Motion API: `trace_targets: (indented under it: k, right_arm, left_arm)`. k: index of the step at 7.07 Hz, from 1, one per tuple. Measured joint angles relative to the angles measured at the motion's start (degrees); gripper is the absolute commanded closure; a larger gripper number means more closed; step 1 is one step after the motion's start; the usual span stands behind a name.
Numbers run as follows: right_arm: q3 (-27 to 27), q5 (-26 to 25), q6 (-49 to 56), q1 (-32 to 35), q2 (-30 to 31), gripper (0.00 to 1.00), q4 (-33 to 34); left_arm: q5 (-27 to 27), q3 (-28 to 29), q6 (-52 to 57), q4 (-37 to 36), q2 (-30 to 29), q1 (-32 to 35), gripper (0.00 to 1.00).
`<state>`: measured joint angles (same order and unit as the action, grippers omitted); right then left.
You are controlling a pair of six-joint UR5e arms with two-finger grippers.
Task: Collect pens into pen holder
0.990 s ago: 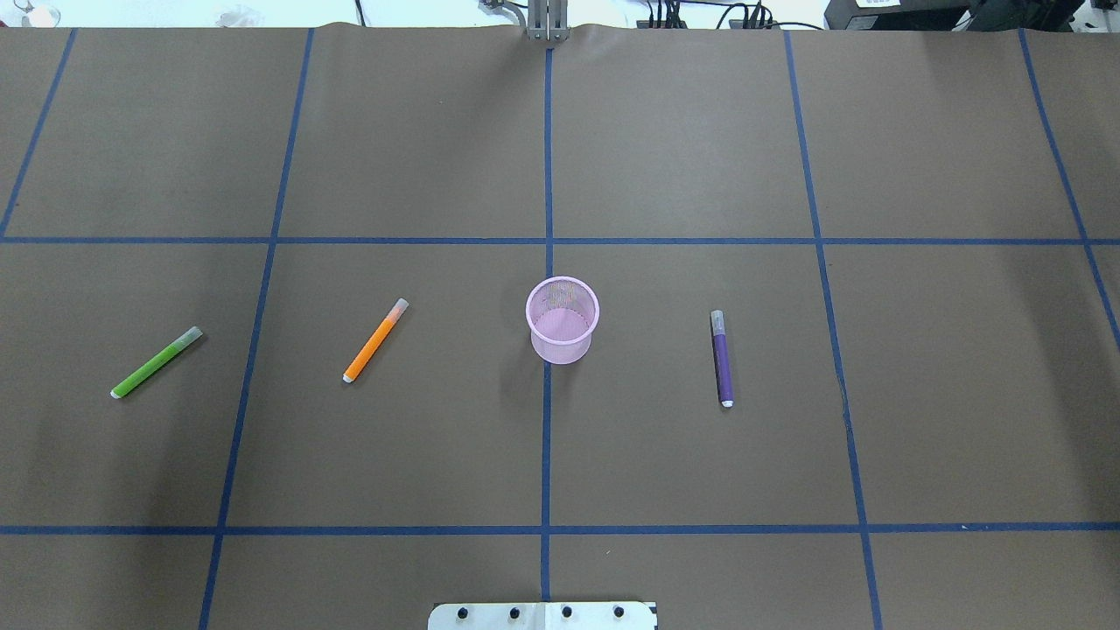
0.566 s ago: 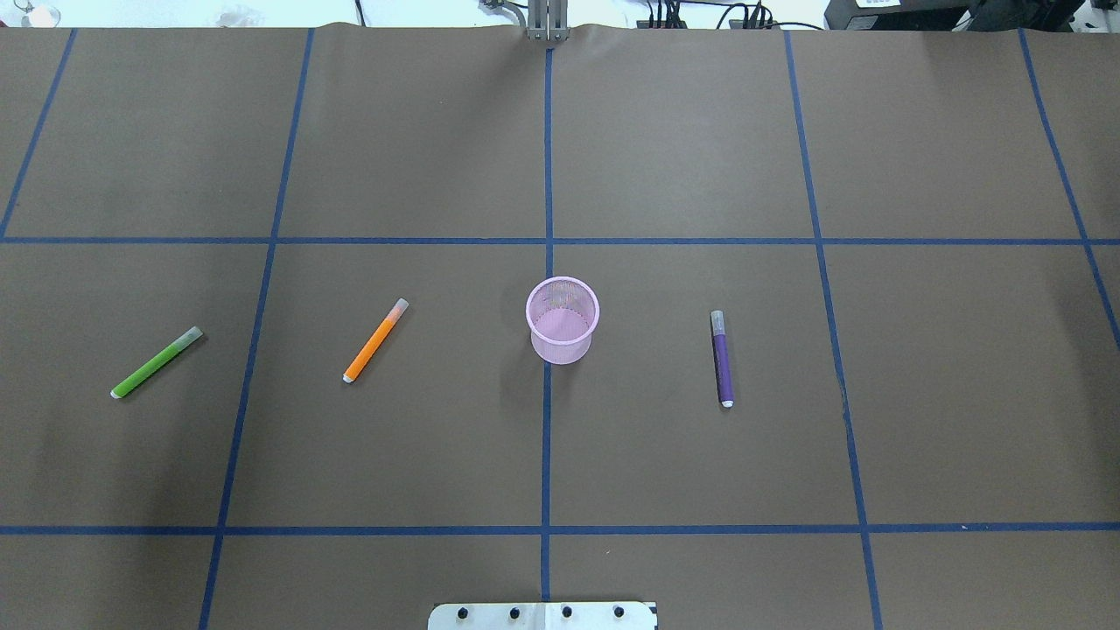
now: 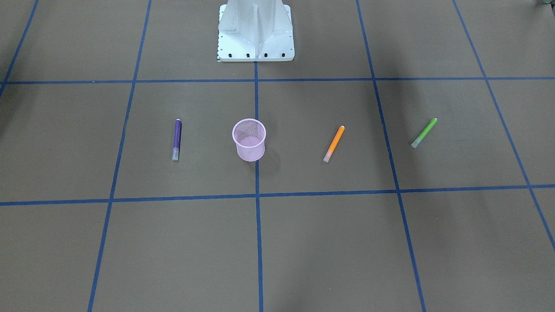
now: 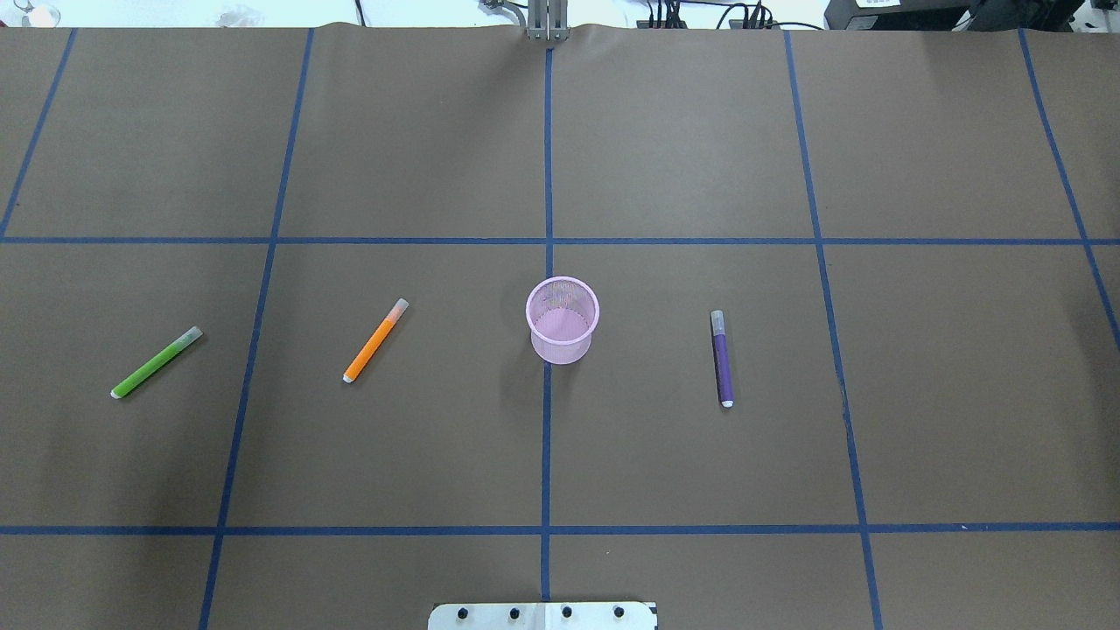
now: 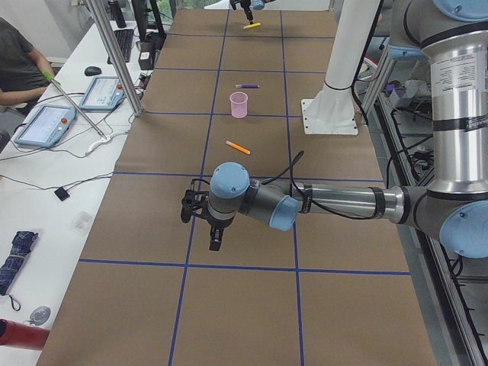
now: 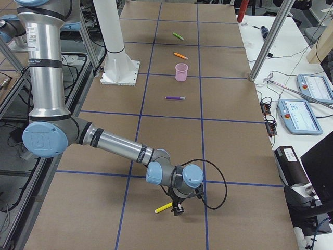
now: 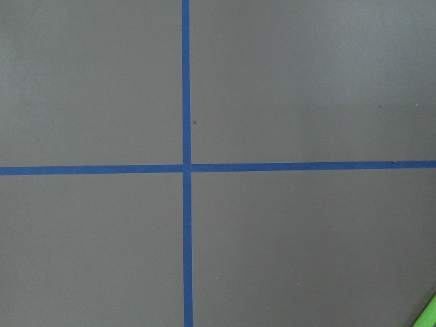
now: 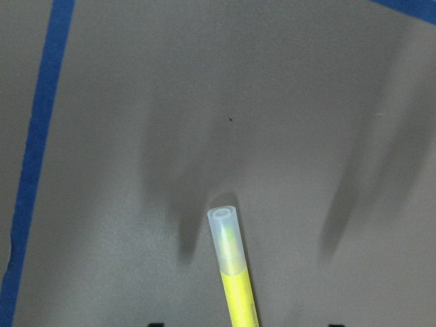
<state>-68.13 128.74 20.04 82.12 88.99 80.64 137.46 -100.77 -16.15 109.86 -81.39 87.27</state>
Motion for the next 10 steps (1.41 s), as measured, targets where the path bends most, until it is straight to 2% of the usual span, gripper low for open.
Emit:
trace_targets:
  k: [5,6,8,10]
  right_arm:
    - [1.19,-2.71,0.36,-3.10,-1.30,0.41,0.01]
    - [1.42,-2.84,0.45,-3.15,-1.42,0.45,0.03]
    - [2.02,-2.93,0.64,-3.19,-1.64,0.47,0.10]
    - [2.57,-2.89,1.29,-3.19,-1.73,0.56,0.13]
  left_arm:
    - [0.00,-0.95,0.07,-0.08,0.48,0.00,0.00]
    - [0.00,-1.37,0.07,-0.13,0.67,0.00,0.00]
    - [0.00,-1.66,0.07,-0.11,0.77,0.00,0.00]
    - [0.00,-1.71,0.07,-0.09,0.85,0.00,0.00]
